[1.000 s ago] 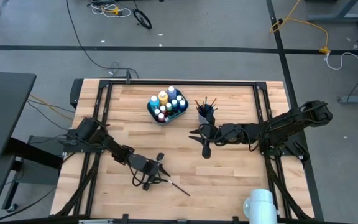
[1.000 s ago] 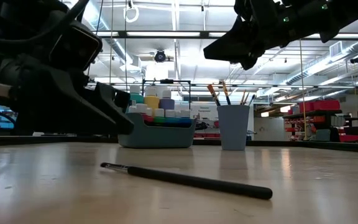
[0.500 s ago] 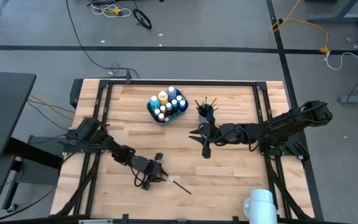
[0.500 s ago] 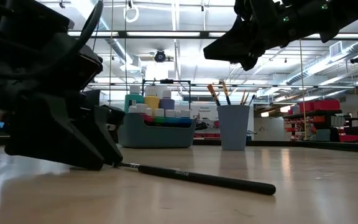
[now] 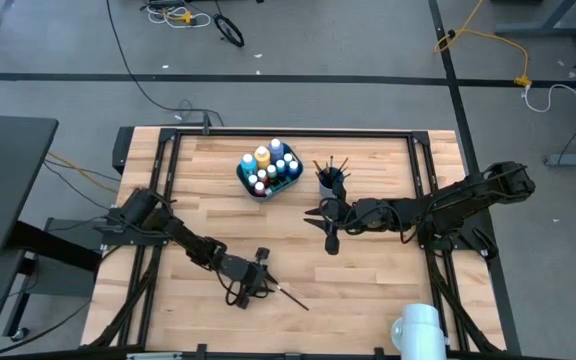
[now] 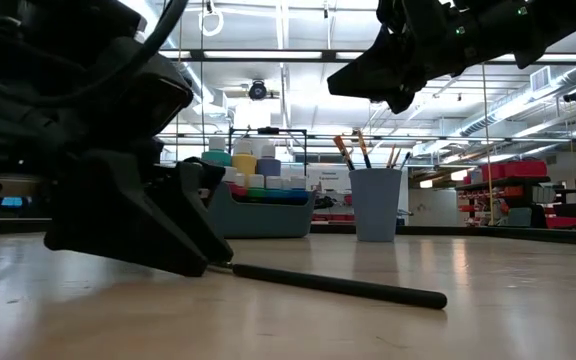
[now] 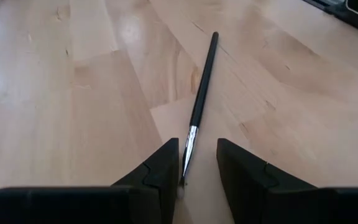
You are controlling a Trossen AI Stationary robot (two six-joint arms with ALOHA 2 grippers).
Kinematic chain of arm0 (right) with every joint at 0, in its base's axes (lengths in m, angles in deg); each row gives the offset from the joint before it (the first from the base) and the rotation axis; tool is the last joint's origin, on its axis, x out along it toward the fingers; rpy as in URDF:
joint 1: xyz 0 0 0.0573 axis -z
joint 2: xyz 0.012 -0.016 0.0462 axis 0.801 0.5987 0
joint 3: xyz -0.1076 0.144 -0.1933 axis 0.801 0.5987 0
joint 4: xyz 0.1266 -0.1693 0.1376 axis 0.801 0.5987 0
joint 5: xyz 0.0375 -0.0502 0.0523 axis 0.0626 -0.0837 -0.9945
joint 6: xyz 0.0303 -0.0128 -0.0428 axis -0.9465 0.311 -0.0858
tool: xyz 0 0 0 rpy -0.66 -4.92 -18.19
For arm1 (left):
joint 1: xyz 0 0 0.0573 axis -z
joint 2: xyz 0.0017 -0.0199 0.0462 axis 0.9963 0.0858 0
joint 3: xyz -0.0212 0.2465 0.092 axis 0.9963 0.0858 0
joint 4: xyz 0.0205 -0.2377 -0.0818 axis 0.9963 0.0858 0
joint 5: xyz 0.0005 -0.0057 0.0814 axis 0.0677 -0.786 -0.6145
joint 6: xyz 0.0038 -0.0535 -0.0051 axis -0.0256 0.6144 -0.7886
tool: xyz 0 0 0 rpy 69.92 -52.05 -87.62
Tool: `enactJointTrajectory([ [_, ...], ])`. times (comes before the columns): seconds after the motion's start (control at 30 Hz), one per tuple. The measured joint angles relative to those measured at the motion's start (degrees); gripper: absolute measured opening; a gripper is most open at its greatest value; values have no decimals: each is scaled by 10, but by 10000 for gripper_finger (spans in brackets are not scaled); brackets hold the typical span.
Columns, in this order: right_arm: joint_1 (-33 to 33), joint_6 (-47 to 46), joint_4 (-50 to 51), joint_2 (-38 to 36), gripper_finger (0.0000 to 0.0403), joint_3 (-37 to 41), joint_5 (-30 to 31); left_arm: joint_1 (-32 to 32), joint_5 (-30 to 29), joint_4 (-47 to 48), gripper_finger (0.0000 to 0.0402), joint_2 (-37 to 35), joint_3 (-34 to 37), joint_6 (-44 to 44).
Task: Pick & Place Paint Supplies
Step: Put the silver paint brush into the blue cup
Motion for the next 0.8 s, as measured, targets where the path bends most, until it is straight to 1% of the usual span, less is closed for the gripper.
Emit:
enactJointTrajectory([
  [0.1,0,0,0,0,88,0,0,0,-6,7,113,0,0,5],
  [0.17,0,0,0,0,88,0,0,0,-6,12,100,0,4,14],
  [0.33,0,0,0,0,88,0,0,0,-6,17,46,-1,18,31],
  [0.43,0,0,0,0,88,0,0,0,-6,15,15,-1,20,15],
  [0.57,0,-4,0,0,88,0,0,1,-11,-13,12,2,22,-6],
  [0.67,0,-39,0,0,88,0,-8,6,-15,-37,12,3,24,-35],
  [0.73,0,-69,0,0,88,0,-28,9,-17,-42,6,3,24,-49],
  [0.8,0,-97,1,0,88,0,-61,10,-24,-43,6,3,24,-51],
])
